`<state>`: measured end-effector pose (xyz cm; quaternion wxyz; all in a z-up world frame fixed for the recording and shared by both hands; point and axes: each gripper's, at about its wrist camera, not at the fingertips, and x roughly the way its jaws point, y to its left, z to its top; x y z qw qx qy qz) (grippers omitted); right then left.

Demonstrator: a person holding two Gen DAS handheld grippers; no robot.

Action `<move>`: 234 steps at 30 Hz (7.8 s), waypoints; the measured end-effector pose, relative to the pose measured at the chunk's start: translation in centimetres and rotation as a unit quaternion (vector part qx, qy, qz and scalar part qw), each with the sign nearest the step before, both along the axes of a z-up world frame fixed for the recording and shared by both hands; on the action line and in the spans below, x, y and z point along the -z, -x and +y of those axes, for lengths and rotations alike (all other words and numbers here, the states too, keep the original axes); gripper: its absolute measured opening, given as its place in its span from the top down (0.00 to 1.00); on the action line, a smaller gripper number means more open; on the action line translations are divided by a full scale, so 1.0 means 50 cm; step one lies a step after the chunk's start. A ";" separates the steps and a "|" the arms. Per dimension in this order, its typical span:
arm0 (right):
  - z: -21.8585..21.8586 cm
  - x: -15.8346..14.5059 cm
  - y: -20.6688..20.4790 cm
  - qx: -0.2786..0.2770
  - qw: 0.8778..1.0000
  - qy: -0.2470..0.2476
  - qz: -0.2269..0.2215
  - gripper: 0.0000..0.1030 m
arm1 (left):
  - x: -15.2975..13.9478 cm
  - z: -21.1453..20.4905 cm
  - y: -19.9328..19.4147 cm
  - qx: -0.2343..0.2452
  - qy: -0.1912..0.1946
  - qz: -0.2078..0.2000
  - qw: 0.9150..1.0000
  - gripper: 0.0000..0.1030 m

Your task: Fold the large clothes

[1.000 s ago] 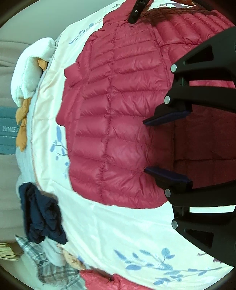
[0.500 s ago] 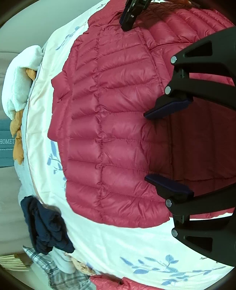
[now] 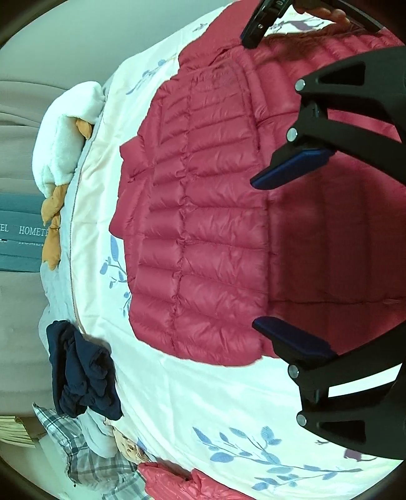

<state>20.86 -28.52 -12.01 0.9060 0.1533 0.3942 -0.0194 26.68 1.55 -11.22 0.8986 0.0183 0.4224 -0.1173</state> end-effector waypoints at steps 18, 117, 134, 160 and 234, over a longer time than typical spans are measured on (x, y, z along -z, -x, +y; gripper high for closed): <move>-0.249 0.027 0.271 0.163 0.973 -0.157 -0.037 0.04 | -0.073 0.007 0.203 -0.007 0.045 -0.052 0.998 0.01; 0.238 -0.019 0.116 -0.209 0.963 0.156 -0.066 0.43 | 0.057 0.153 0.159 -0.017 0.347 0.134 0.928 0.01; 0.105 -0.045 0.241 -0.127 0.984 0.063 -0.104 0.41 | 0.091 0.020 0.036 -0.028 0.340 0.173 0.924 0.51; 0.021 -0.051 0.240 -0.078 0.990 0.058 -0.103 0.41 | -0.065 0.092 -0.118 -0.107 0.111 0.013 0.988 0.90; -0.066 0.016 0.285 -0.007 0.998 -0.061 0.014 0.16 | 0.042 0.153 0.243 -0.019 0.037 0.051 0.998 0.10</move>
